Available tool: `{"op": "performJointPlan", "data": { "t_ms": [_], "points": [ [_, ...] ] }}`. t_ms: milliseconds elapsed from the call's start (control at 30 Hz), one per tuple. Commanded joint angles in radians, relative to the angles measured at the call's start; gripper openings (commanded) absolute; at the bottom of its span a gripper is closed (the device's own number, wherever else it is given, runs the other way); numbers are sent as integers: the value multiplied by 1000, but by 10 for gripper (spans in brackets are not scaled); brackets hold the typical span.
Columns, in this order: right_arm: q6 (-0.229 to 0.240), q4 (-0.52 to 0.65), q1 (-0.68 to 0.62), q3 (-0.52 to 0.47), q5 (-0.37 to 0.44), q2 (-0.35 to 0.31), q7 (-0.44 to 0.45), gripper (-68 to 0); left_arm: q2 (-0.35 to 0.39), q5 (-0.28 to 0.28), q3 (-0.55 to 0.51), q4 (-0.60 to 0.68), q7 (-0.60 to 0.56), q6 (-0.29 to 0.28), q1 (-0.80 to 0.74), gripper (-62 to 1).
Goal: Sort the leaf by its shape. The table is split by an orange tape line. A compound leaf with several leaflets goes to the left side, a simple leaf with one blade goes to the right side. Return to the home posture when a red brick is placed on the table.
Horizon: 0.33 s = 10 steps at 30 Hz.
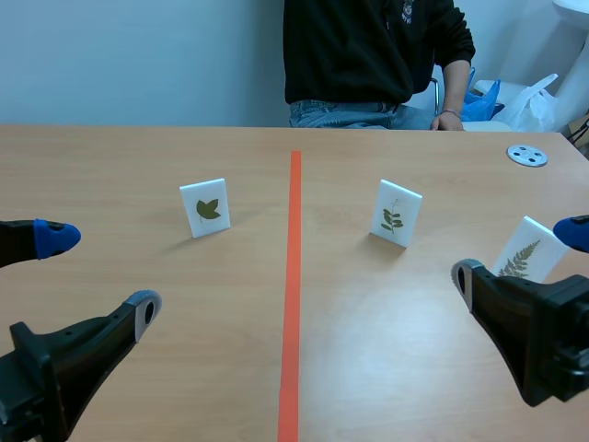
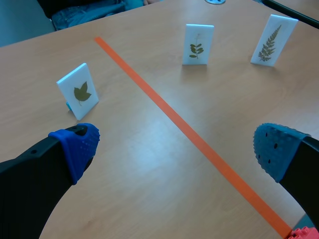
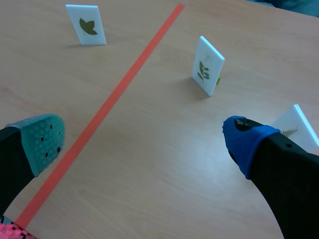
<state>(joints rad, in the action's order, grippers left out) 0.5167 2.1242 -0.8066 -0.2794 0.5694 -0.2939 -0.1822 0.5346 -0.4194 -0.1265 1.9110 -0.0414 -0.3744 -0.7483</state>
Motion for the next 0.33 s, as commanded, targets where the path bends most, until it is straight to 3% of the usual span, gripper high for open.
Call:
{"op": "performJointPlan", "data": {
  "t_ms": [0, 300],
  "points": [
    [0, -1, 12, -1, 11, -11, 12, 4, -5, -7, 3, 14, -13, -2, 2, 14],
    [0, -1, 23, -1, 10, -11, 12, 4, -5, -7, 3, 14, -13, -2, 1, 14]
  ]
}}
